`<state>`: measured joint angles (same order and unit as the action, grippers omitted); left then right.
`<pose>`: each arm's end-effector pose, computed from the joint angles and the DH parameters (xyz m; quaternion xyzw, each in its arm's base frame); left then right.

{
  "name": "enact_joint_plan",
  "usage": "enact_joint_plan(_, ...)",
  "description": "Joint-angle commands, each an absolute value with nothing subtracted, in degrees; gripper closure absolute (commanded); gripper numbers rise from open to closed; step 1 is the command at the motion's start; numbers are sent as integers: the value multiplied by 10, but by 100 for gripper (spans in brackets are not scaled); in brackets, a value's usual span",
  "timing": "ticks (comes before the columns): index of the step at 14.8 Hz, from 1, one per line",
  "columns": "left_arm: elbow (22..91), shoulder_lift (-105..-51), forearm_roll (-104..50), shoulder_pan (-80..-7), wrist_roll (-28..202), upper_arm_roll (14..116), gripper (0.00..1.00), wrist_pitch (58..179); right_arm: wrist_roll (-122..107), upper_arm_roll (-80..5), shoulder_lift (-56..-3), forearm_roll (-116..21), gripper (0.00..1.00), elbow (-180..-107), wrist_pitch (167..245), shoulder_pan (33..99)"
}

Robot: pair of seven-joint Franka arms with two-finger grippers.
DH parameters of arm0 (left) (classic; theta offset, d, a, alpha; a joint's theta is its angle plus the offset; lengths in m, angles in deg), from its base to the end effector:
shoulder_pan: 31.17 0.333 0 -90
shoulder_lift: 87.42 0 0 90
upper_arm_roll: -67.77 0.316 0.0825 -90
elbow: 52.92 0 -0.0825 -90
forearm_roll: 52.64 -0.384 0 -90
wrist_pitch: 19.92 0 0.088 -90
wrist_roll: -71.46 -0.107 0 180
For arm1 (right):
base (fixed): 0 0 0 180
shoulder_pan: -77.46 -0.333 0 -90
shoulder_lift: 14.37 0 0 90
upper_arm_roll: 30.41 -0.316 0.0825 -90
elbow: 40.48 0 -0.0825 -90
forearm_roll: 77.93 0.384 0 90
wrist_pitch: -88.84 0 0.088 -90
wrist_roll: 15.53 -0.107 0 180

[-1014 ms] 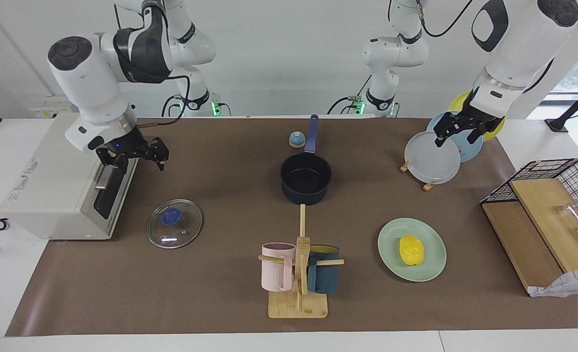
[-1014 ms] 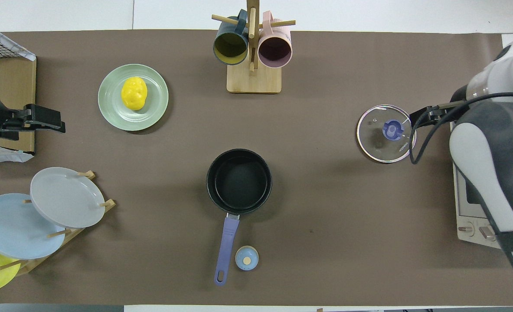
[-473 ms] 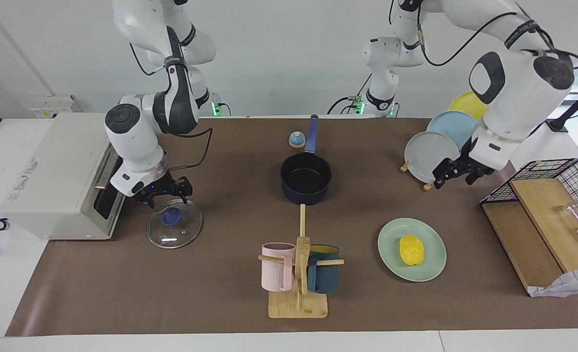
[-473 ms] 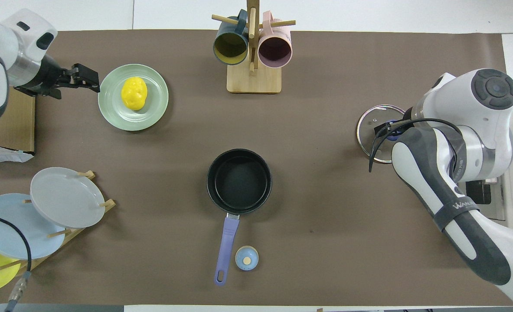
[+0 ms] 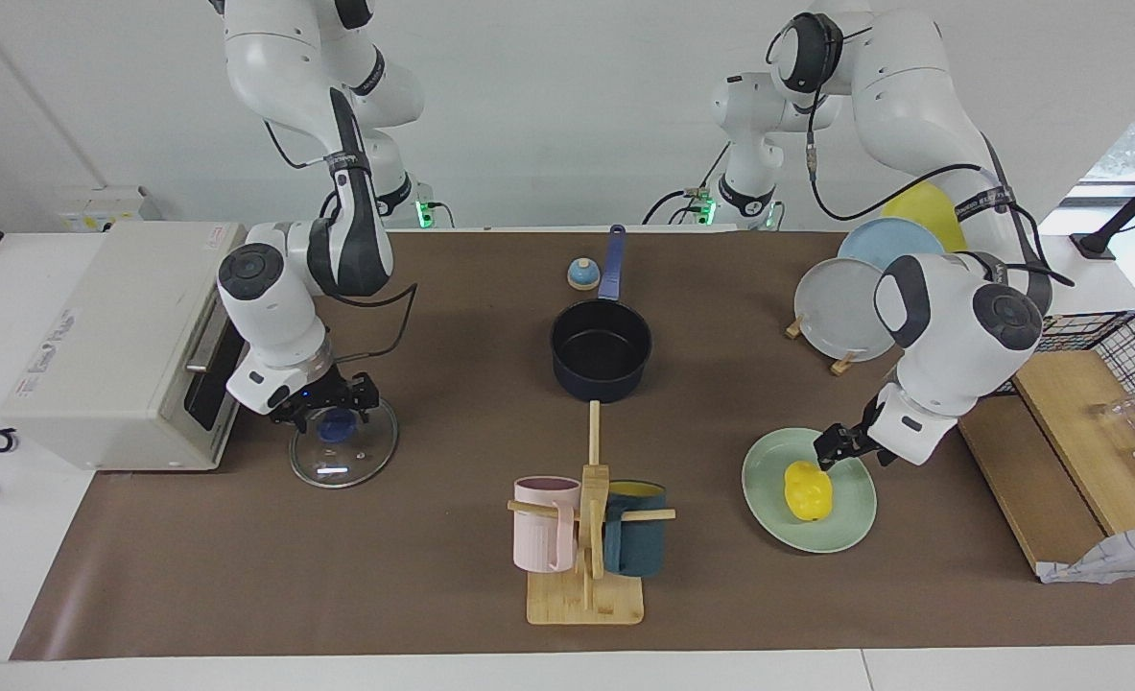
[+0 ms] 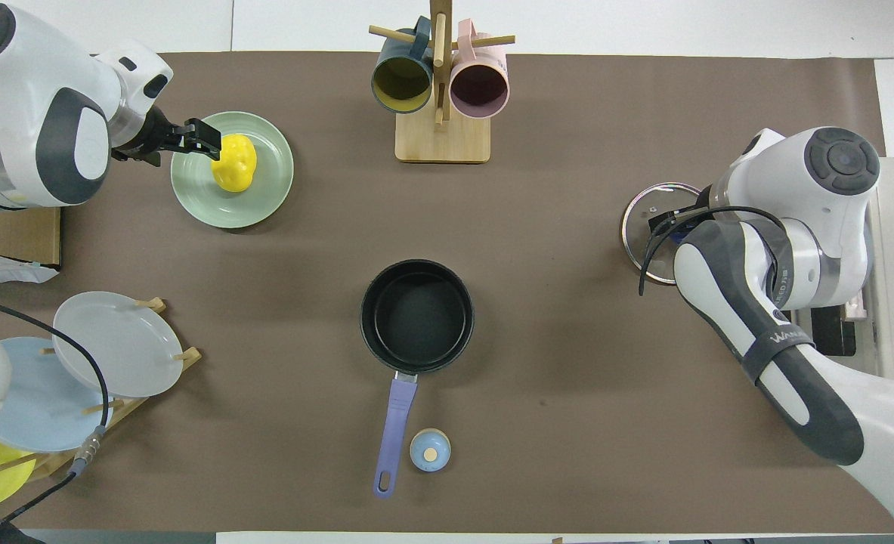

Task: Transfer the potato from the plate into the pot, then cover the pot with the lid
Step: 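Grasp the yellow potato with the left gripper while the right gripper grips the lid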

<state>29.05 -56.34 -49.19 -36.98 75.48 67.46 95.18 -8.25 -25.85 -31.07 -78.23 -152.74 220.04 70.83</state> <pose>0.7069 -0.0787 0.3829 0.9994 -0.0056 0.0153 0.0303 0.6119 0.0240 0.3317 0.9961 0.0851 0.0194 0.0143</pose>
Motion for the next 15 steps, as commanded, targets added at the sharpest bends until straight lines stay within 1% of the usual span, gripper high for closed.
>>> enact_joint_plan(1,283,-549,-479,-386,742,679,0,979,-61,-262,-316,-768,0,-1527,2213,716)
enact_joint_plan(5,290,-545,-478,-395,742,679,0,988,-61,-262,-321,-767,1,-1525,2214,713)
enact_joint_plan(6,293,-543,-478,-396,742,679,0,997,-61,-262,-321,-767,4,-1525,2213,714)
enact_joint_plan(9,319,-538,-480,-404,742,679,0,1040,-59,-262,-321,-768,17,-1524,2213,715)
enact_joint_plan(14,350,-543,-482,-406,737,679,0,1068,-50,-262,-321,-768,40,-1518,2202,716)
enact_joint_plan(15,352,-544,-481,-405,730,679,0,1071,-43,-262,-321,-768,53,-1517,2201,716)
